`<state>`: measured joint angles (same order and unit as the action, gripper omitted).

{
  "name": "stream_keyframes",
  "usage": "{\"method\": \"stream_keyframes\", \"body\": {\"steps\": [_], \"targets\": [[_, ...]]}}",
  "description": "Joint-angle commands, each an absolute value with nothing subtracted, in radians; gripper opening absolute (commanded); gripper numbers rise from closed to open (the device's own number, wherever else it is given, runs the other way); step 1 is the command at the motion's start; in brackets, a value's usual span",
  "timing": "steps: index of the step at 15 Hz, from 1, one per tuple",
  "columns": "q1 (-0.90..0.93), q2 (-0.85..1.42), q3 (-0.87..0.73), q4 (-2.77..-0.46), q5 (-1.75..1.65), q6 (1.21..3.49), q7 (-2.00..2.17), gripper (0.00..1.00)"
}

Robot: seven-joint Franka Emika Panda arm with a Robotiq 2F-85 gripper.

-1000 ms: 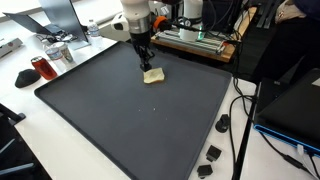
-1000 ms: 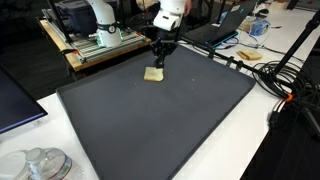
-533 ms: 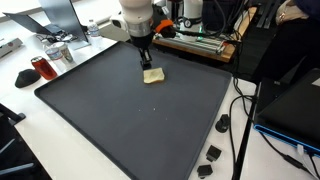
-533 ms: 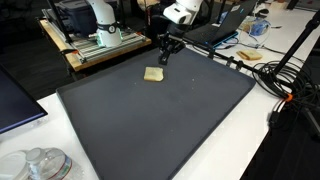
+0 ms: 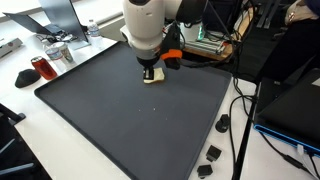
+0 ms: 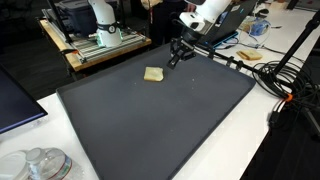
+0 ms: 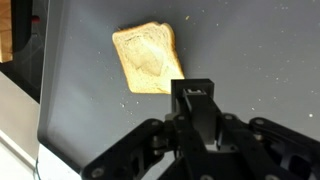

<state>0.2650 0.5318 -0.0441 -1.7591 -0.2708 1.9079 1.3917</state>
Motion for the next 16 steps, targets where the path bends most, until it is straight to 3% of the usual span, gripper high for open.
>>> {"method": "stream_keyframes", "body": {"steps": [1, 6, 7, 16], "targets": [[0.272, 0.552, -0.037, -1.729, -0.29, 1.881, 1.45, 0.21], [0.301, 0.596, -0.043, -1.666, -0.311, 1.84, 1.528, 0.21], [0.301, 0.597, -0.045, -1.666, -0.312, 1.84, 1.529, 0.05], [0.365, 0.639, -0.055, -1.548, -0.375, 1.605, 1.812, 0.05]]}}
